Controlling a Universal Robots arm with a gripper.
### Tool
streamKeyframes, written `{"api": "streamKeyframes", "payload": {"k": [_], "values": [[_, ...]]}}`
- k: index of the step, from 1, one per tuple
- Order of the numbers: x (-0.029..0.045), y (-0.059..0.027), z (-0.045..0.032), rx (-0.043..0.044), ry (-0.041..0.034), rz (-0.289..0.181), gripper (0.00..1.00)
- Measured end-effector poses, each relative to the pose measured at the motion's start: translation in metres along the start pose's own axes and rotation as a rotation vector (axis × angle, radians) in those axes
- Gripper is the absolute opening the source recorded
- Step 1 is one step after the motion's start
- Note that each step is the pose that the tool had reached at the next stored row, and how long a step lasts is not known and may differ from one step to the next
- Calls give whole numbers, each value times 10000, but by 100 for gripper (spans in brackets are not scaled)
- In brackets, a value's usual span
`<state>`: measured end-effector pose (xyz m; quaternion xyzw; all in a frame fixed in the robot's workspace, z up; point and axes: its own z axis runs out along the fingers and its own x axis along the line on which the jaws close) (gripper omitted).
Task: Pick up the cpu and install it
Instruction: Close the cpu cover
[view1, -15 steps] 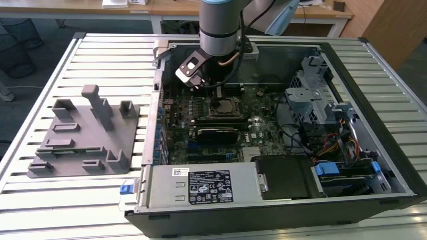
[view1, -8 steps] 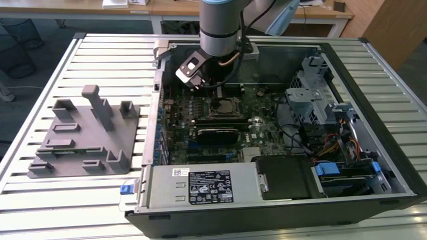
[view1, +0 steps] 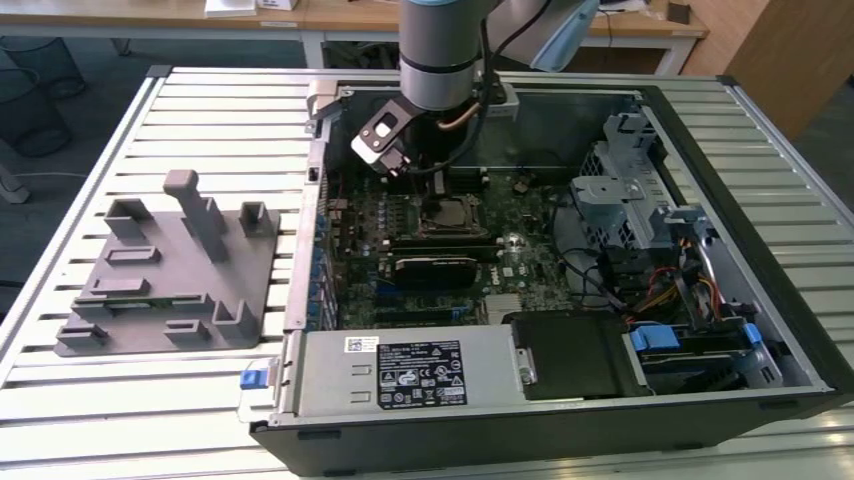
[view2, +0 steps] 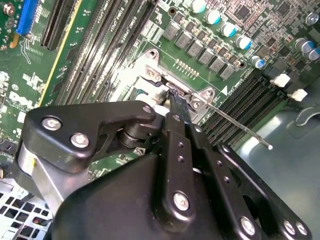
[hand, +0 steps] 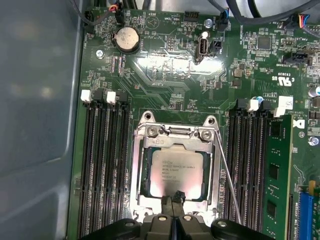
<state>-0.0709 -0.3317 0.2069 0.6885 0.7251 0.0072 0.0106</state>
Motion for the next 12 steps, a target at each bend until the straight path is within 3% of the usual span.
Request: {"api": "streamKeyframes", "payload": {"k": [7, 12], "values": [[0, 8, -22, -1, 4, 0, 11], [-5, 105, -20, 34, 49, 2, 11]]}}
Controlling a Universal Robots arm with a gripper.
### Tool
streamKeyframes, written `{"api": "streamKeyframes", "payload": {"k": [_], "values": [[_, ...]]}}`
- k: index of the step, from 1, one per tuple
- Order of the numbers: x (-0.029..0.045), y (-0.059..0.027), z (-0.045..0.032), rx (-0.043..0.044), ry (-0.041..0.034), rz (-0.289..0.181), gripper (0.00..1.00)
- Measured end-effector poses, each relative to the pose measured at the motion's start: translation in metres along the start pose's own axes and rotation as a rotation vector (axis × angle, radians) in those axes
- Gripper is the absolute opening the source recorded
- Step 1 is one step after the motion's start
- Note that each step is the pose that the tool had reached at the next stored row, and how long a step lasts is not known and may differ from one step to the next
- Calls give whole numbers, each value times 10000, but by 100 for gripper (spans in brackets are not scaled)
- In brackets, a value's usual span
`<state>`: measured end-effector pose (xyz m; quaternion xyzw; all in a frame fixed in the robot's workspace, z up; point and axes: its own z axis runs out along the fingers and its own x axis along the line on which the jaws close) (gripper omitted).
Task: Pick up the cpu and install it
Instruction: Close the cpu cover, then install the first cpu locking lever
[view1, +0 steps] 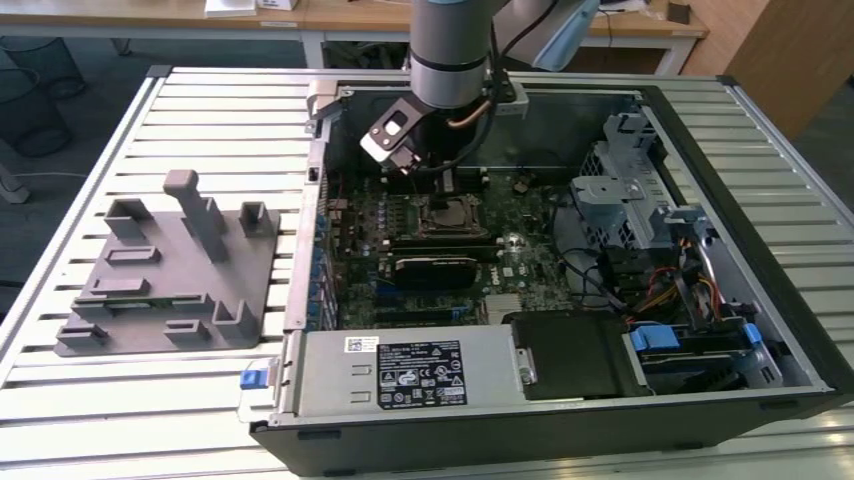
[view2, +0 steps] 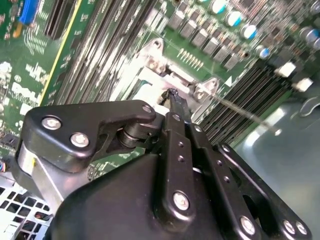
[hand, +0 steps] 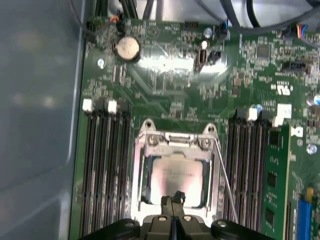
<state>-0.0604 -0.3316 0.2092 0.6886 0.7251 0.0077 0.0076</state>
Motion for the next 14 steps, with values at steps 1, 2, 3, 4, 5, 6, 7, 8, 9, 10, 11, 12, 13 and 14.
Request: {"api": "streamKeyframes", "payload": {"k": [1, 2, 3, 4, 5, 6, 7, 8, 9, 10, 11, 12, 13, 14], "values": [[-2, 24, 0, 8, 1, -1, 11], [-3, 53, 1, 14, 2, -1, 11], [-4, 80, 2, 20, 2, 1, 11], [-5, 96, 2, 24, 1, -1, 11], [-6, 107, 2, 28, 1, -1, 11], [-7, 120, 3, 35, 3, -1, 11], [-7, 122, 3, 36, 3, -1, 11], [-7, 122, 0, 38, 0, -1, 11], [-7, 122, -5, 38, 1, 0, 11], [-7, 123, -10, 37, 2, 0, 11], [-7, 123, -15, 37, 2, 0, 11], [-7, 123, -21, 37, 2, 0, 11], [-7, 123, -26, 37, 2, 1, 11], [-7, 123, -33, 36, 3, 0, 11]]}}
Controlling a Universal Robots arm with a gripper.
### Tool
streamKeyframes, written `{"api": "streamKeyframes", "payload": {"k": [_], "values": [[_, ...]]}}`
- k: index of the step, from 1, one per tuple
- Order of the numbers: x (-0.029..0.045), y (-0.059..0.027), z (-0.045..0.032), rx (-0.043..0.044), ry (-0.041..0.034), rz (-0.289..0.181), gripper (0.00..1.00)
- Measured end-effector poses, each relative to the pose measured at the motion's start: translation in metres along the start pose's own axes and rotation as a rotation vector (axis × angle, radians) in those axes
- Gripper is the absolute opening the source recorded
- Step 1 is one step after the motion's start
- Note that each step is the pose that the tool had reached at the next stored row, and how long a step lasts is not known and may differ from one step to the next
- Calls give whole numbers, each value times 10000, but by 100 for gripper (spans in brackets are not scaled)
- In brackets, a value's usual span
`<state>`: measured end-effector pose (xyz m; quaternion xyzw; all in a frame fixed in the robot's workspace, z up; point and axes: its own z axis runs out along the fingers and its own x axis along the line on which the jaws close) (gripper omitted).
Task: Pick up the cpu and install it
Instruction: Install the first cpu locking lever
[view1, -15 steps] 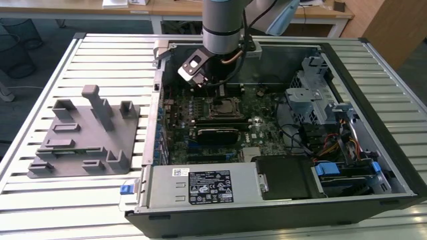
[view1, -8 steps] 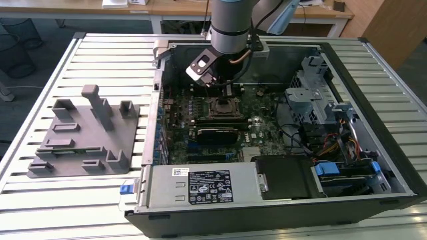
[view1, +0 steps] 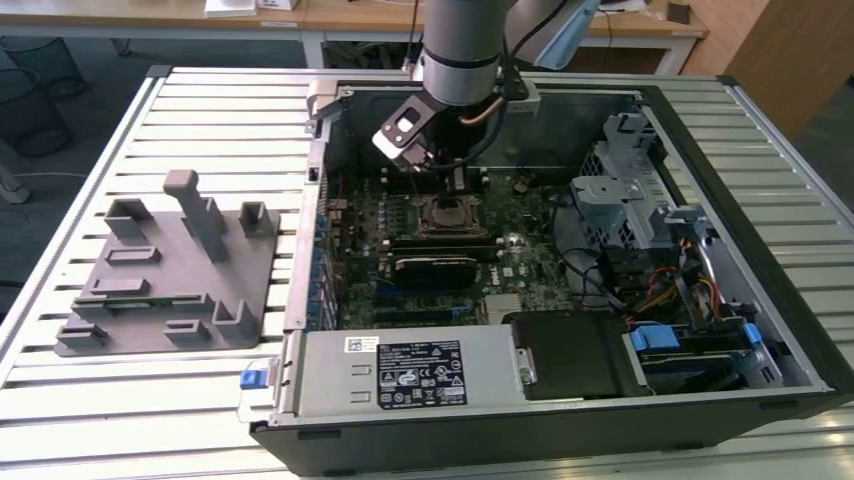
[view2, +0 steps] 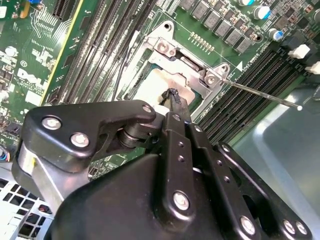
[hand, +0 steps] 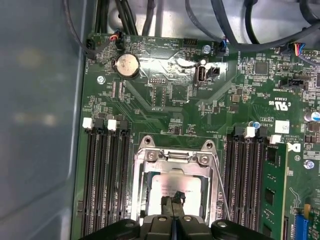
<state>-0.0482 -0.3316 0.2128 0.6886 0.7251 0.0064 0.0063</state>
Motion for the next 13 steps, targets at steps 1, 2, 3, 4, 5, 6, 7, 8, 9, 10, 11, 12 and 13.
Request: {"api": "streamKeyframes", "payload": {"k": [1, 2, 3, 4, 5, 6, 7, 8, 9, 10, 11, 12, 13], "values": [[0, 0, -7, 0, 0, 0, 11], [0, 0, -17, 0, 0, 0, 11], [0, 0, -26, 1, -1, -1, 11], [0, 1, -38, 0, 0, 0, 11], [0, 1, -51, 0, 0, 0, 11], [0, 1, -63, 1, 0, -1, 11], [0, 1, -77, 0, 1, 0, 11], [0, 2, -92, 0, 0, 0, 11], [0, 2, -110, 1, -1, 0, 11], [0, 2, -129, 1, -1, 0, 11], [0, 3, -151, 0, 0, 0, 11], [0, 3, -171, 0, 0, 0, 11], [0, 3, -190, 0, -1, 0, 11]]}}
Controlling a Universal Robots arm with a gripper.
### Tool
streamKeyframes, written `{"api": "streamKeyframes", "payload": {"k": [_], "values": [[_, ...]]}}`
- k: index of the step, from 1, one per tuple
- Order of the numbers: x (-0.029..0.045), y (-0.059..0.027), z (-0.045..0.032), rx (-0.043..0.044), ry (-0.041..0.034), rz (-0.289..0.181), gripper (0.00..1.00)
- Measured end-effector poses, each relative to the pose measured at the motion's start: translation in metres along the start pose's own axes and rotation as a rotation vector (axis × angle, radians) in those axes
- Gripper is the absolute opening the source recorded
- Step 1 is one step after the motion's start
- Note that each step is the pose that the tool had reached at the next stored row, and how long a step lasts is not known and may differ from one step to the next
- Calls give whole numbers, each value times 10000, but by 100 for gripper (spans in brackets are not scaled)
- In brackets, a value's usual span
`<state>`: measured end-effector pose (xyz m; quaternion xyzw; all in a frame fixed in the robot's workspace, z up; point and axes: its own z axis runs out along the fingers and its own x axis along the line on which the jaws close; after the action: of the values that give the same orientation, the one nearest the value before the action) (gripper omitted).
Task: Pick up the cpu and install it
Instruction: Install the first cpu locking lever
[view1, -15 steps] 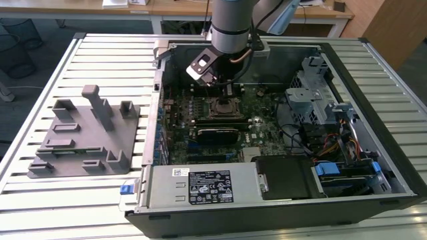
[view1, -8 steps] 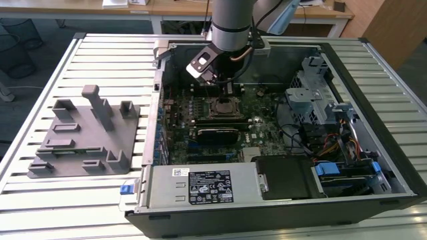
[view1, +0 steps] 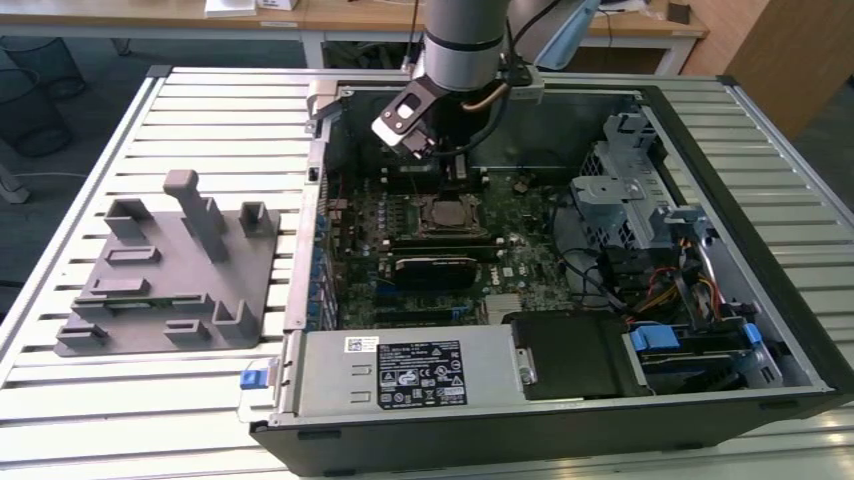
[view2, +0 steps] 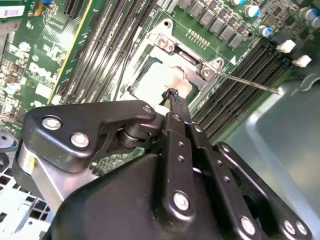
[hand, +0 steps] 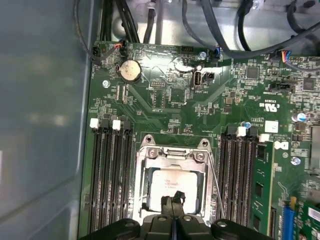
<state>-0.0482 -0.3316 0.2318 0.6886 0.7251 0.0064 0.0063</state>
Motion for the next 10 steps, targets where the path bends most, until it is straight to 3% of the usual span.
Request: {"api": "streamKeyframes", "payload": {"k": [10], "values": [[0, 4, -225, 1, -1, 0, 11]]}}
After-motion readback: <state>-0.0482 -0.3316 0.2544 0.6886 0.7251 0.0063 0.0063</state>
